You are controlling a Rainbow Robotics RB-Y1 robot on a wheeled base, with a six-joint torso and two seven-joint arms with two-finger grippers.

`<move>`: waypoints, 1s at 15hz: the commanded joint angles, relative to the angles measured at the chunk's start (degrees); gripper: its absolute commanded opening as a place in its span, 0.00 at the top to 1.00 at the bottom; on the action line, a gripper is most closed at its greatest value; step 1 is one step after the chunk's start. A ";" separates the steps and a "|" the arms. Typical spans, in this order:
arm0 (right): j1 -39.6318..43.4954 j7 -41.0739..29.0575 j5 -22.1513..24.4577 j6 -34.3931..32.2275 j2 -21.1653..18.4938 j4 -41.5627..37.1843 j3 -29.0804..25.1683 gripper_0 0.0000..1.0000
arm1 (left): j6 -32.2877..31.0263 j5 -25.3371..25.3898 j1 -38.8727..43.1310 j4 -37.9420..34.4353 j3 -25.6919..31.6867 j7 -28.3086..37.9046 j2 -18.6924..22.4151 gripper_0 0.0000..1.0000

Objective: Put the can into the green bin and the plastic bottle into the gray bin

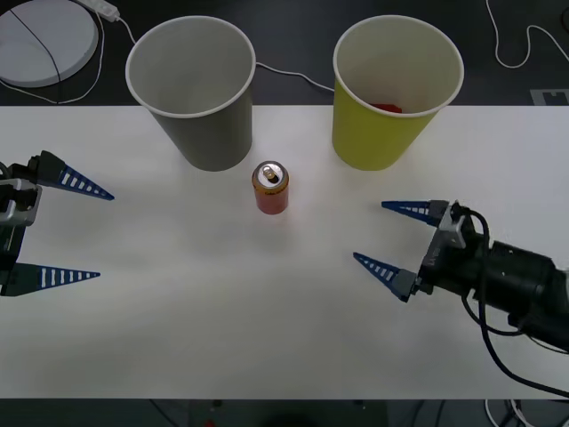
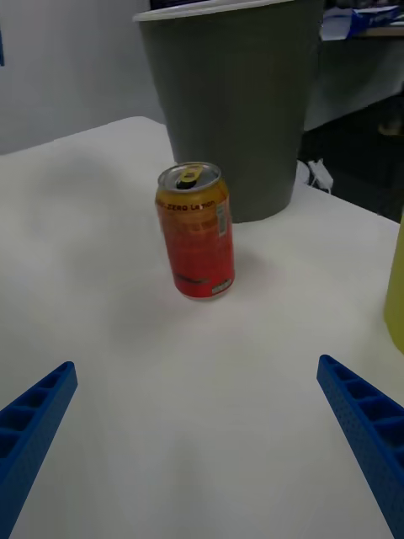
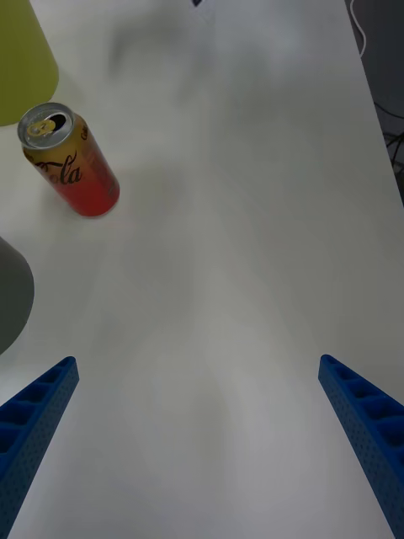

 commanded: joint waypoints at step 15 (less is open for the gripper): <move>-10.07 4.01 -8.45 29.90 2.10 -0.43 21.38 0.00 | 0.00 0.00 0.00 0.00 0.00 0.00 0.00 0.00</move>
